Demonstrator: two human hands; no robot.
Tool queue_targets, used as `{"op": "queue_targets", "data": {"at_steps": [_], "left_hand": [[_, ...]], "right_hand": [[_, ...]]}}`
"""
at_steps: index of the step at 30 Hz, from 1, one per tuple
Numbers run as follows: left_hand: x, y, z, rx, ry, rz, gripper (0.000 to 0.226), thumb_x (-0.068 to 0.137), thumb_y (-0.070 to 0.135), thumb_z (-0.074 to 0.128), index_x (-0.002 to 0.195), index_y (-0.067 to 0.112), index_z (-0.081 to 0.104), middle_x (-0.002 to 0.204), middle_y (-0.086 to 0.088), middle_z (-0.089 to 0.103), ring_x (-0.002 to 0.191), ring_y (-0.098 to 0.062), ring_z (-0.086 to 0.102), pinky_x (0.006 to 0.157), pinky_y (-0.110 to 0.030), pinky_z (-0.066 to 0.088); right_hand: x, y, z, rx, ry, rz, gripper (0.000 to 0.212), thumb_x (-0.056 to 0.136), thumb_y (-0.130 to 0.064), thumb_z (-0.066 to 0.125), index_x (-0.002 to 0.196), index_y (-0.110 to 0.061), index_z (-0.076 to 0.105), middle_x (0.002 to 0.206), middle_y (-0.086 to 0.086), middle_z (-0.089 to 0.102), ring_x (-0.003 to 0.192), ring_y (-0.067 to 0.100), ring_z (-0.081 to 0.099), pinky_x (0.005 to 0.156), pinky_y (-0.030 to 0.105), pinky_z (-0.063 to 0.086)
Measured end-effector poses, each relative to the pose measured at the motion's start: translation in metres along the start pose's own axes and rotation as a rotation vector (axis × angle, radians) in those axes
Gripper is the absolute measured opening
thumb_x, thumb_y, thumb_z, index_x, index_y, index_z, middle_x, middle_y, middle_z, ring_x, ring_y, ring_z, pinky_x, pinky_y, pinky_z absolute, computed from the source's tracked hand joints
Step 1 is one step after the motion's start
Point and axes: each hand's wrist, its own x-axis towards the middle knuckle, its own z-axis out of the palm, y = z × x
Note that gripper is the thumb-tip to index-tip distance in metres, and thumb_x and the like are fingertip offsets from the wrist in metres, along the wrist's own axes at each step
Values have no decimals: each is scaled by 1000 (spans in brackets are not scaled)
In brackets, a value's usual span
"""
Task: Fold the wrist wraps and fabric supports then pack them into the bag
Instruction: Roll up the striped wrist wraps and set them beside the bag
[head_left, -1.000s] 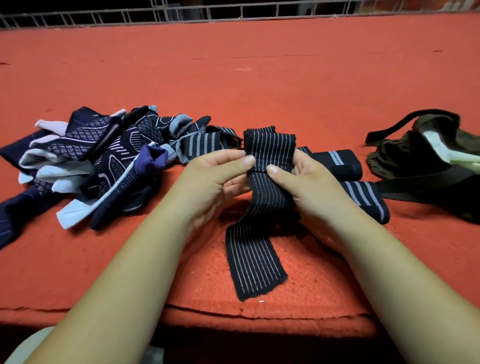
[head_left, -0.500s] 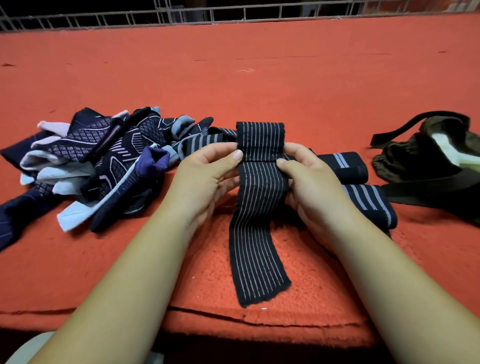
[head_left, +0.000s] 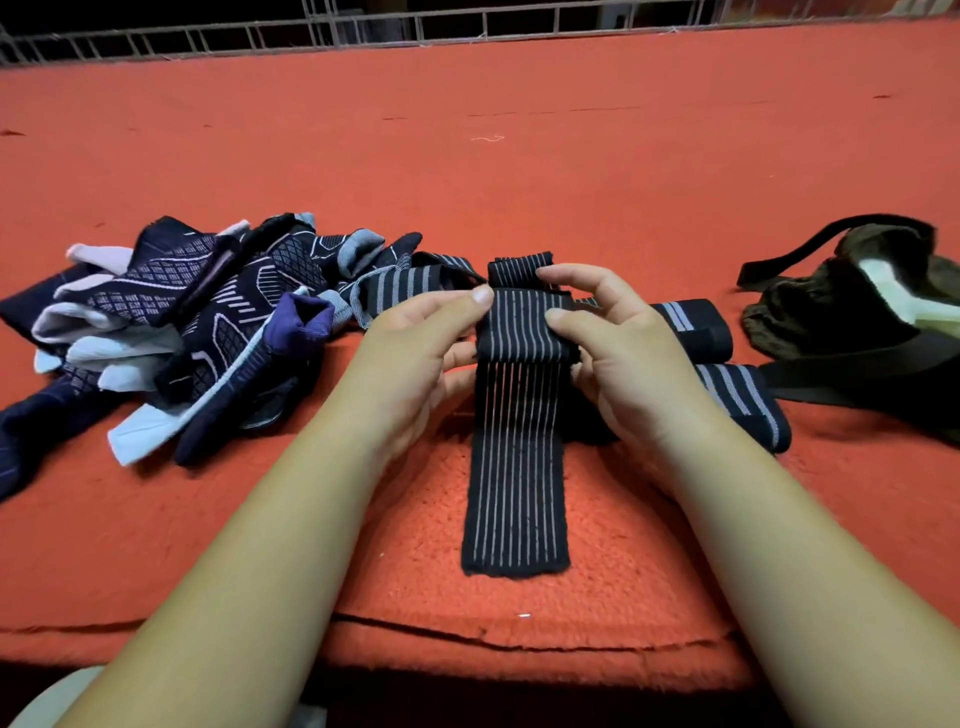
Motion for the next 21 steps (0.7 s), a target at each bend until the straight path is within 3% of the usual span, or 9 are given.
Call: {"op": "queue_targets", "data": {"at_steps": [1,4,7,10,13,15,17,19,21], "left_hand": [[0,0,0,16,0,-3,27,104,22,67,124,4,70,114,-13,79,94,-22,76,85,-38,60],[2,-1,-3,48,26,25,23,101,12,69,122,3,72,109,-13,80,88,-20,77,77,-34,62],[3,1,-6,48,65,78,21,102,13,69,120,5,74,106,-10,80,87,-18,76,71,-30,61],[3,2,-7,27,78,105,20,103,15,68,120,7,75,110,-9,80,89,-17,76,71,-28,60],[2,3,-8,48,43,77,16,103,18,69,115,10,75,107,-7,81,87,-16,76,74,-31,62],[0,4,-9,68,-10,25,17,102,19,70,116,10,73,107,-9,81,86,-19,77,79,-34,63],[0,4,-10,93,-51,-13,18,101,14,70,117,7,73,105,-9,81,80,-16,76,75,-29,63],[1,2,-10,98,-36,-17,16,100,13,72,114,6,75,101,-8,77,78,-21,67,71,-28,59],[3,0,-10,77,4,-13,19,99,13,74,115,4,75,104,-16,72,90,-31,57,78,-40,51]], "right_hand": [[-1,1,1,-44,-3,-28,37,102,-3,62,125,-30,73,110,16,75,93,29,67,82,49,54],[-4,2,4,-75,-1,-44,41,103,-6,64,137,-29,63,116,14,78,99,25,74,84,43,57],[-5,4,5,-143,-30,24,28,106,-22,65,134,-22,65,114,12,79,104,32,77,87,48,57],[-6,6,3,-328,-84,37,31,102,-43,64,114,-16,73,98,21,75,78,31,64,72,51,52],[-7,6,3,-333,-51,3,30,103,-42,65,108,-12,71,82,16,58,70,24,50,67,43,43],[-8,4,5,-324,-11,-29,23,104,-40,65,108,-18,74,82,15,65,68,27,58,66,43,48],[-8,3,5,-279,18,-39,18,105,-38,65,112,-24,75,100,14,78,87,37,75,79,55,59],[-7,3,5,-244,28,-26,17,107,-36,64,116,-27,74,108,7,80,100,32,78,90,57,59],[-6,3,5,-264,24,-27,19,107,-42,62,119,-31,73,110,1,81,103,29,78,97,60,60]]}}
